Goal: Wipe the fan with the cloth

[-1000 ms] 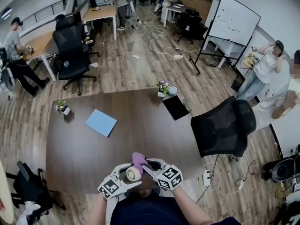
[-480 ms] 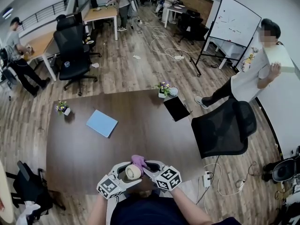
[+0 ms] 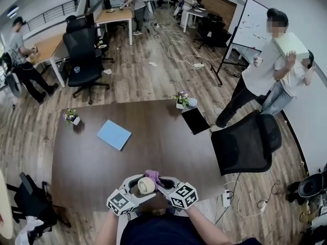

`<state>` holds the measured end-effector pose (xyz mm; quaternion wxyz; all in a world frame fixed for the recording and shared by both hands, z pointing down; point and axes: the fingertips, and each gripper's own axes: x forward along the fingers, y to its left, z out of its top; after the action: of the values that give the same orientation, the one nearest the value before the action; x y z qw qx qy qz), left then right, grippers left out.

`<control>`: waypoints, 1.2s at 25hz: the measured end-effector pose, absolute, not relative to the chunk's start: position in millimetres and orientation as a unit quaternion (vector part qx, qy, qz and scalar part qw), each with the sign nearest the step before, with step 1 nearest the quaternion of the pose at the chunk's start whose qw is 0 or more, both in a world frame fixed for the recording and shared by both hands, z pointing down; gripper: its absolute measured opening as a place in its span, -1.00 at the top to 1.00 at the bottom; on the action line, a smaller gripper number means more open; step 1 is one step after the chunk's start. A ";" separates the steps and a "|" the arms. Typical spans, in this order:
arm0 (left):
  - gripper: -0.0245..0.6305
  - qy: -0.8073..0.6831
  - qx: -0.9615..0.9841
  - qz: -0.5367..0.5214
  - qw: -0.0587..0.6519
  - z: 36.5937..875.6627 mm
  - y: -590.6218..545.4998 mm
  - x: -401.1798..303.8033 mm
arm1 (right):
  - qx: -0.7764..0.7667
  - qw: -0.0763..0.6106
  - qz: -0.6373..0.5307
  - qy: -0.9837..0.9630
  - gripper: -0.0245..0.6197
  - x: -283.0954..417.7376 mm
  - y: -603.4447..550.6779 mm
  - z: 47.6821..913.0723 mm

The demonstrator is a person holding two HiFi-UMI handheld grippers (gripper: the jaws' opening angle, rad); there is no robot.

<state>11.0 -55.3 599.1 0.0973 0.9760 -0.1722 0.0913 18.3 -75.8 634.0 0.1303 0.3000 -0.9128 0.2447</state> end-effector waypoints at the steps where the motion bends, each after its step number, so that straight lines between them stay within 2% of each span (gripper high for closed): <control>1: -0.23 -0.173 0.976 0.089 0.098 598.1 -55.2 11.9 | 0.300 0.132 0.245 -0.912 0.63 18.7 -74.1 634.5; 12: -0.23 -0.188 0.973 0.075 0.109 596.1 -56.7 3.7 | 0.290 0.139 0.256 -0.911 0.63 10.0 -64.7 641.9; 30: -0.23 -0.221 0.959 -0.024 0.174 578.6 -69.9 -18.9 | 0.251 0.155 0.260 -0.919 0.63 -16.1 -43.3 651.8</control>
<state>-18.9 -69.9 578.6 0.1741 0.9593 -0.2209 -0.0242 -16.1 -43.3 651.8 0.1554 0.2512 -0.9192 0.2604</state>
